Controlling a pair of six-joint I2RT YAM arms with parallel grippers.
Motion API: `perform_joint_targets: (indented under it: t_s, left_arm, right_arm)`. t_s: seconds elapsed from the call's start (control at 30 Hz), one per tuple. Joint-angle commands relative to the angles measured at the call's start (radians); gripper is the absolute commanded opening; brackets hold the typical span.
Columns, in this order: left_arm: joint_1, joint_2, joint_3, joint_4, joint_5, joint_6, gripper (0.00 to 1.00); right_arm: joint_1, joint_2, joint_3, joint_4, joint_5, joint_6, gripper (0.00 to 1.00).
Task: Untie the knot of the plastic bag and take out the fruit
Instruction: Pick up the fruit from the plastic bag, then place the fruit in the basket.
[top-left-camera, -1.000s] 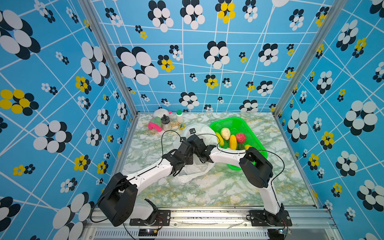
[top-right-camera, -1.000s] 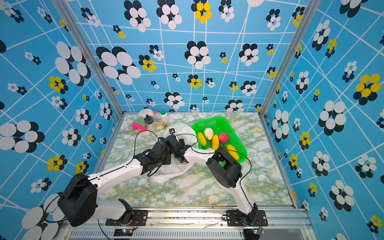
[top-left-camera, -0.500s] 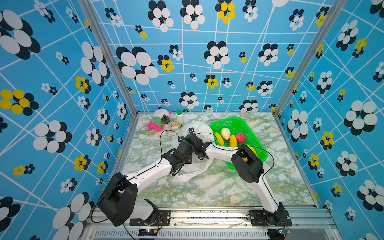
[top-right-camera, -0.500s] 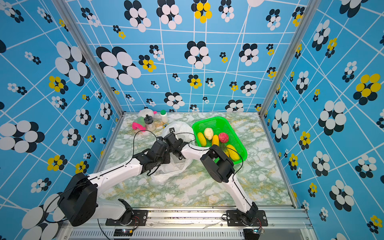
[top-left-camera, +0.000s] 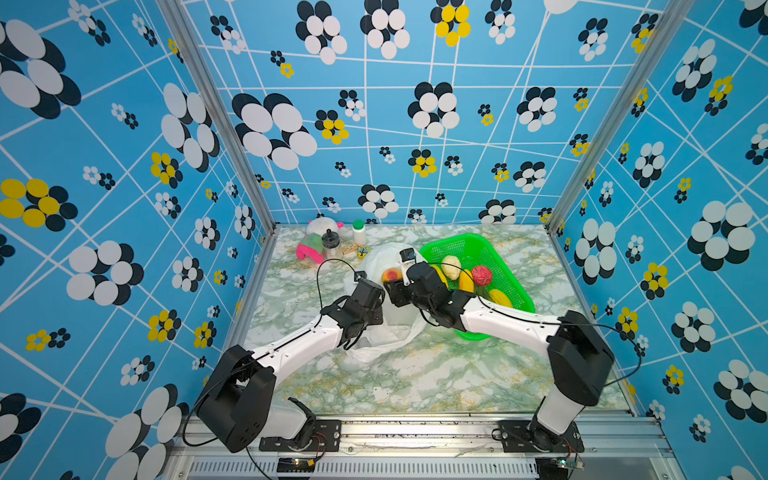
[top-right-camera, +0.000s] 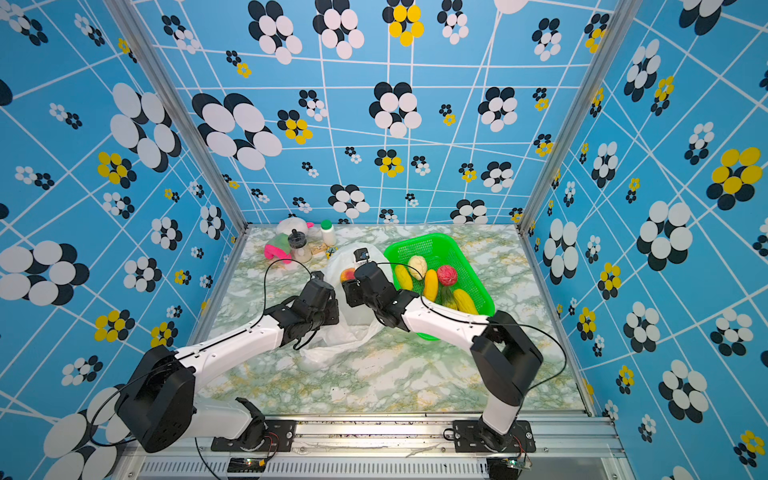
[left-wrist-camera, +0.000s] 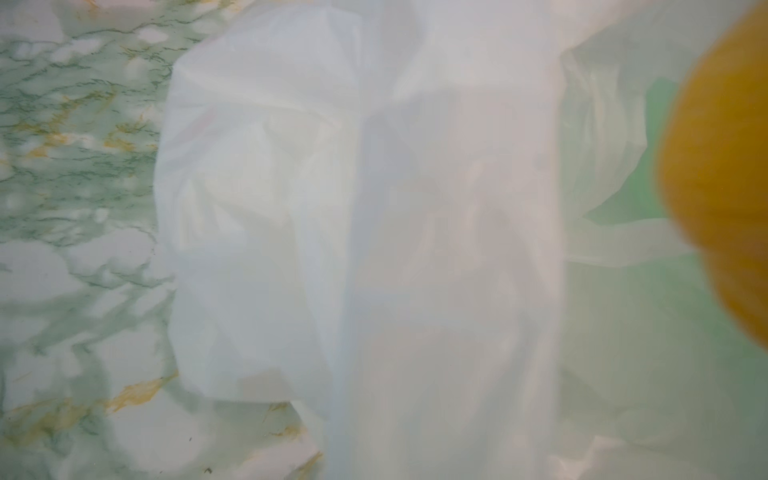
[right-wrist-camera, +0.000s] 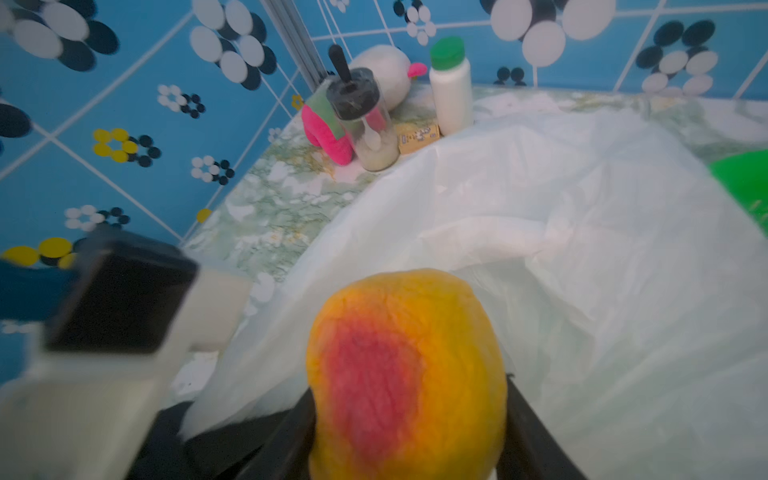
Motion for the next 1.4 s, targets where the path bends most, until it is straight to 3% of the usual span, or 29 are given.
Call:
perform_joint_targets:
  t_s: [0.0,0.13,0.23,0.47,0.6,0.8,1.1,1.13,1.2,1.23,1.27,1.3,1.37]
  left_arm:
    - [0.009,0.009,-0.004,0.013,-0.003,0.001,0.0]
    - [0.01,0.027,0.006,0.016,0.0,0.002,0.0]
    - [0.01,0.036,0.011,0.017,0.003,-0.004,0.0]
    - [0.01,0.026,0.006,0.013,-0.006,-0.011,0.0]
    - [0.011,0.026,0.011,0.002,-0.009,-0.008,0.0]
    - [0.012,0.027,0.017,-0.006,-0.017,-0.003,0.0]
    - [0.014,0.025,0.017,-0.003,-0.015,0.001,0.0]
    - [0.014,0.024,0.017,-0.006,-0.014,0.001,0.0]
    - [0.014,0.02,0.021,-0.017,-0.021,0.001,0.0]
    - [0.016,0.017,0.024,-0.023,-0.021,0.001,0.03]
    - [0.019,0.013,0.032,-0.035,-0.025,-0.003,0.22]
    - [0.022,0.006,0.042,-0.054,-0.03,-0.007,0.48]
    - [0.03,-0.017,0.072,-0.098,-0.043,-0.017,0.86]
  right_arm:
    - [-0.006,-0.117,-0.103,0.047,-0.006,0.011,0.36]
    - [-0.052,-0.27,-0.212,0.038,0.096,0.012,0.35]
    - [-0.158,-0.306,-0.247,-0.015,0.148,0.059,0.32]
    - [-0.414,-0.172,-0.245,-0.127,0.128,0.194,0.25]
    - [-0.475,-0.086,-0.255,-0.122,0.139,0.222,0.24]
    - [-0.48,0.002,-0.221,-0.201,0.241,0.225,0.36]
    - [-0.51,0.135,-0.093,-0.266,0.259,0.187,0.4]
    - [-0.511,0.15,-0.067,-0.281,0.261,0.186,0.44]
    - [-0.511,0.165,-0.024,-0.321,0.255,0.186,0.64]
    - [-0.511,0.163,-0.009,-0.336,0.253,0.186,0.74]
    - [-0.511,0.154,-0.001,-0.343,0.242,0.188,0.82]
    - [-0.511,0.137,0.003,-0.346,0.234,0.19,0.87]
    - [-0.509,0.091,0.014,-0.367,0.219,0.191,0.93]
